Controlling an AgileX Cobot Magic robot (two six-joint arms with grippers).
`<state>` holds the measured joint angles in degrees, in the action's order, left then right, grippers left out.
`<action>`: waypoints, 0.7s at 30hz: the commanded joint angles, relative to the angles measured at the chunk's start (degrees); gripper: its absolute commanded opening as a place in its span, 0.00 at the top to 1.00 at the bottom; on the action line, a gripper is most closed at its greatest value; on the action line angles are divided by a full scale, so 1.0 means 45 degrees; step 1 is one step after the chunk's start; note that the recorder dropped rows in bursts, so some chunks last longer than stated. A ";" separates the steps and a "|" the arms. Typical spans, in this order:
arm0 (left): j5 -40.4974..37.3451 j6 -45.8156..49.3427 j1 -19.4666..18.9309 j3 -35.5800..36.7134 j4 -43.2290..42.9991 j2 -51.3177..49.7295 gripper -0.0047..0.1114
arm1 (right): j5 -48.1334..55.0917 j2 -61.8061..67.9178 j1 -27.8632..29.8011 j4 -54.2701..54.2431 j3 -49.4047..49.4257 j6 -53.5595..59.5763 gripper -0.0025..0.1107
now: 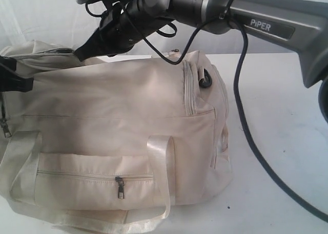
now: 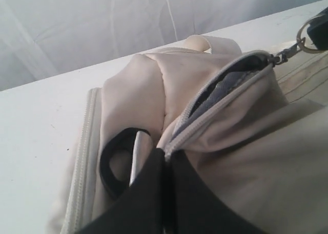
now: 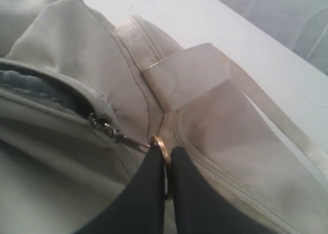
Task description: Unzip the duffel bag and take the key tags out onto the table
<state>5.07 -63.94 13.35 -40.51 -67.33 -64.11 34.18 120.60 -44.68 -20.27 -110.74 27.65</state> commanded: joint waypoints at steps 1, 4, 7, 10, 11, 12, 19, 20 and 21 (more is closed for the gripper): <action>-0.2039 -0.0048 -0.0272 -0.0037 -0.0190 0.0330 0.96 | -0.0157 -0.0137 0.0580 0.1890 -0.0012 -0.0012 0.98; -0.2957 -0.0542 -0.0272 -0.0037 -0.0190 0.0330 0.96 | 0.0136 -0.0168 0.0668 0.2099 -0.0012 -0.0012 0.98; -0.3652 -0.1000 -0.0272 -0.0037 -0.0190 0.0330 0.96 | 0.0781 -0.0224 0.0845 0.2198 -0.0012 -0.0068 0.98; -0.4125 -0.1260 -0.0272 -0.0037 -0.0190 0.0330 0.96 | 0.1361 -0.0283 0.1093 0.2198 -0.0012 -0.0204 0.98; -0.4260 -0.1404 -0.0272 -0.0037 -0.0239 0.0330 0.96 | 0.1479 -0.0343 0.1193 0.2198 -0.0012 -0.0204 0.98; -0.4348 -0.1553 -0.0272 -0.0037 -0.0275 0.0330 0.96 | 0.1540 -0.0397 0.1229 0.2171 -0.0012 -0.0204 0.98; -0.4526 -0.1439 -0.0272 -0.0037 -0.0825 0.0330 0.96 | 0.1540 -0.0871 0.1431 0.2129 -0.0012 -0.0227 0.98; -0.4157 -0.1375 -0.0272 -0.0037 -0.1121 0.0330 0.96 | 0.1540 -0.0900 0.1431 0.2025 -0.0012 -0.0227 0.98; -0.3798 -0.1226 -0.0272 -0.0037 -0.1277 0.0330 0.96 | 0.1540 -0.0928 0.1431 0.1829 -0.0012 -0.0227 0.98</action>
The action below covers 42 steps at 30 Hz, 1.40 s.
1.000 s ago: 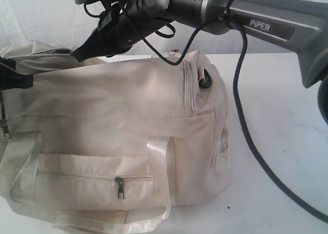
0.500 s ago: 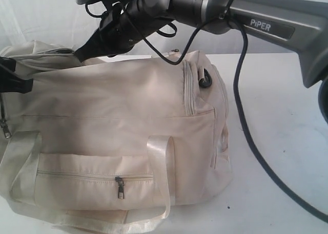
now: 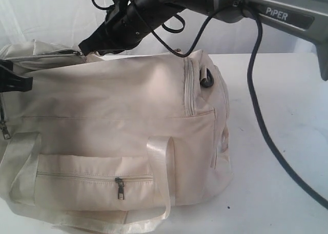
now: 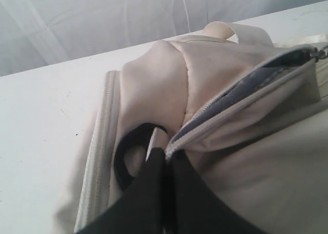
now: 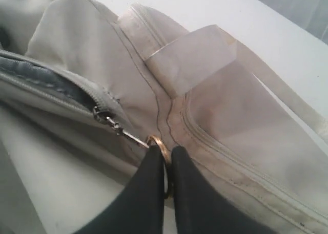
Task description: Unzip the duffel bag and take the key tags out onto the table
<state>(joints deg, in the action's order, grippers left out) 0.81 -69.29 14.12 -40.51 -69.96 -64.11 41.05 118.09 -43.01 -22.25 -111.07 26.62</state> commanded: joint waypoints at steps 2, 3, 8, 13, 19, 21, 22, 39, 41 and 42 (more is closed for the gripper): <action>-0.1887 0.0371 -0.0444 -0.0037 -0.1328 0.0330 0.96 | 0.0014 -0.0370 0.1059 0.1509 0.0063 0.0072 0.98; -0.1530 0.0554 -0.0444 -0.0037 -0.1603 0.0330 0.96 | 0.0014 -0.0370 0.1059 0.1222 0.0063 0.0064 0.98; 0.0173 0.1501 -0.0444 -0.0037 -0.2689 0.0330 0.96 | -0.0011 -0.0370 0.1059 -0.0306 0.0063 0.0962 0.98; 0.1339 0.1503 -0.0444 -0.0037 -0.3811 0.0330 0.93 | -0.0061 -0.0370 0.1059 -0.1986 0.0063 0.1928 0.98; 0.2802 0.1631 -0.0444 -0.0037 -0.4855 0.0330 0.58 | -0.0081 -0.0370 0.1059 -0.3914 0.0063 0.3131 0.98; 0.3337 0.1749 -0.0444 -0.0072 -0.4882 0.0330 0.38 | 0.0002 -0.0370 0.1059 -0.4562 0.0063 0.3711 0.98; 0.3463 0.1749 -0.0444 -0.0069 -0.4822 0.0330 0.34 | 0.0079 -0.0370 0.1059 -0.4827 0.0063 0.3859 0.98; 0.5977 0.1894 -0.0444 -0.3020 -0.3977 -0.3824 0.34 | 0.1177 -0.0347 0.1059 -0.5393 0.0063 0.4418 0.98; 0.5654 0.1894 -0.0444 -0.3020 -0.3977 -0.3979 0.37 | 0.1177 -0.0347 0.1059 -0.5393 0.0063 0.4418 0.98; 0.5474 0.1871 -0.0444 -0.3020 -0.3977 -0.4049 0.40 | 0.1177 -0.0347 0.1059 -0.5393 0.0063 0.4418 0.98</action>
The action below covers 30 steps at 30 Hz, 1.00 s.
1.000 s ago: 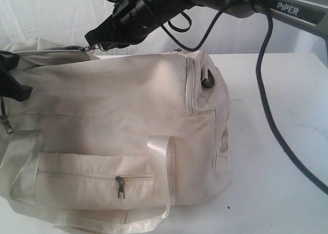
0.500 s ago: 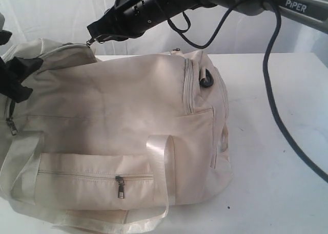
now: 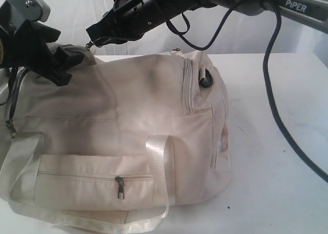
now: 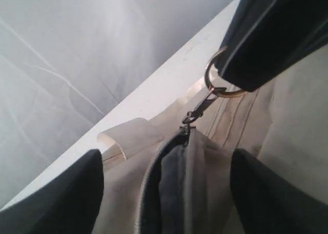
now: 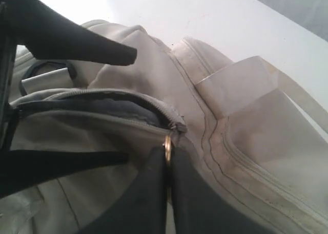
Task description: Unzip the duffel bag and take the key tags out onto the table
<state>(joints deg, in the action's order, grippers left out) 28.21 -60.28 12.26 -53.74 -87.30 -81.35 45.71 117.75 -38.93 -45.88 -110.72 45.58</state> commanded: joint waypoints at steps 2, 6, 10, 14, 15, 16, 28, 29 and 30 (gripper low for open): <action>-0.1100 -0.0275 -0.0029 -0.0082 -0.0124 -0.0287 0.49 | 0.0142 -0.0272 0.0154 -0.0141 -0.0014 0.0207 0.98; -0.1963 -0.0294 -0.0029 -0.0082 -0.0124 -0.0307 0.71 | 0.0142 -0.0272 0.0154 -0.0141 -0.0014 0.0207 0.98; -0.2822 -0.0677 -0.0029 -0.0082 -0.0068 -0.0307 0.92 | 0.0142 -0.0272 0.0154 -0.0141 -0.0014 0.0207 0.98; -0.3677 -0.1206 -0.0029 -0.0082 0.0544 -0.0284 0.96 | -0.0103 -0.0272 0.0154 -0.0089 -0.0014 0.0207 0.98; -0.3909 -0.1407 -0.0029 -0.0082 0.0744 -0.0284 0.96 | -0.0240 -0.0272 0.0154 -0.0089 -0.0014 0.0207 0.98; -0.4034 -0.1663 -0.0029 -0.0082 0.0889 -0.0284 0.96 | -0.0404 -0.0272 0.0154 -0.0089 -0.0014 0.0207 0.98; -0.5918 -0.2745 -0.0029 -0.0082 0.3047 0.0581 0.96 | -0.1471 0.0122 0.0154 -0.0089 -0.0014 0.0100 0.98; -0.5938 -0.2871 -0.0029 -0.0082 0.3074 0.0737 0.96 | -0.1471 0.0223 0.0154 -0.0115 -0.0014 0.0063 0.98; -0.5938 -0.2969 -0.0029 -0.0082 0.3074 0.0832 0.96 | -0.1471 0.0282 0.0154 -0.0115 -0.0014 0.0063 0.98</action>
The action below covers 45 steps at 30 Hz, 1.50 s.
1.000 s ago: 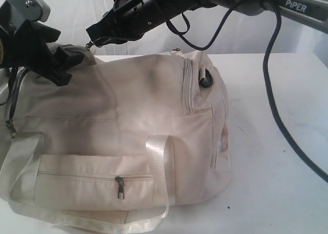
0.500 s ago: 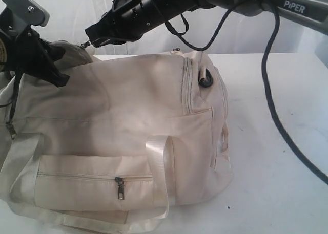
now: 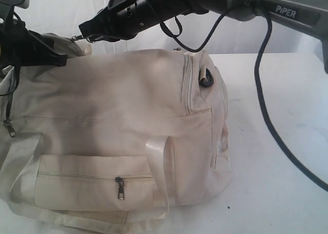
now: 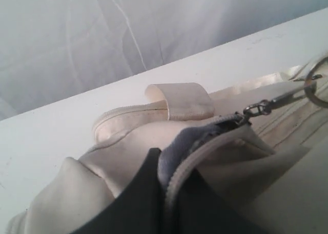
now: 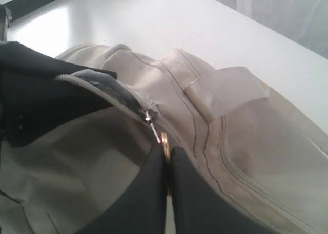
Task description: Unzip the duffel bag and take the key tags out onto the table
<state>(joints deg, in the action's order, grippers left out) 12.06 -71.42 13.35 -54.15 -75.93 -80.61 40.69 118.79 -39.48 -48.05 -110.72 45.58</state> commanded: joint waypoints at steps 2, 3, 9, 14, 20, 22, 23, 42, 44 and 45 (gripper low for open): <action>-0.2347 -0.0514 -0.0273 0.0011 0.0547 0.0873 0.96 | -0.0479 0.0178 0.0274 0.0345 -0.0014 0.0063 0.98; -0.2380 -0.0555 -0.0273 0.0011 0.0547 0.0938 0.96 | -0.0552 0.0241 0.0274 0.0345 -0.0014 0.0063 0.98; -0.3339 -0.0738 -0.0273 0.0011 0.0547 0.1078 0.96 | -0.1300 0.0245 0.0274 0.0210 -0.0014 0.0063 0.98; -0.4474 -0.0738 -0.0273 0.0011 0.0547 0.1186 0.96 | -0.1406 0.0245 0.0274 0.0315 -0.0014 0.0063 0.98; -0.4936 -0.0738 -0.0295 0.0011 0.0547 0.1455 0.96 | -0.1582 0.0245 0.0274 0.0689 -0.0014 0.0063 0.98; -0.4997 -0.0738 -0.0295 0.0011 0.0547 0.1554 0.96 | -0.1638 0.0245 0.0274 0.0962 -0.0014 0.0063 0.98; -0.5015 -0.0738 -0.0295 0.0011 0.0547 0.1637 0.96 | -0.1638 0.0245 0.0274 0.1105 -0.0014 0.0063 0.98; -0.3890 0.2606 -0.0295 0.0095 0.0364 0.1782 0.75 | -0.1265 -0.0158 -0.0180 -0.2078 -0.0014 0.2010 0.98; -0.4003 0.2541 -0.0295 0.0095 0.0364 0.1782 0.76 | -0.1663 -0.0158 -0.0511 -0.3304 -0.0014 0.3122 0.98; -0.4035 0.2373 -0.0295 0.0095 0.0410 0.1782 0.78 | -0.1910 -0.0158 -0.0666 -0.3677 -0.0014 0.3590 0.98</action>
<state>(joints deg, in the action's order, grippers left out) 2.48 -59.70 13.88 -53.18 -74.28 -74.19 36.67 119.51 -41.82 -59.56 -110.95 54.79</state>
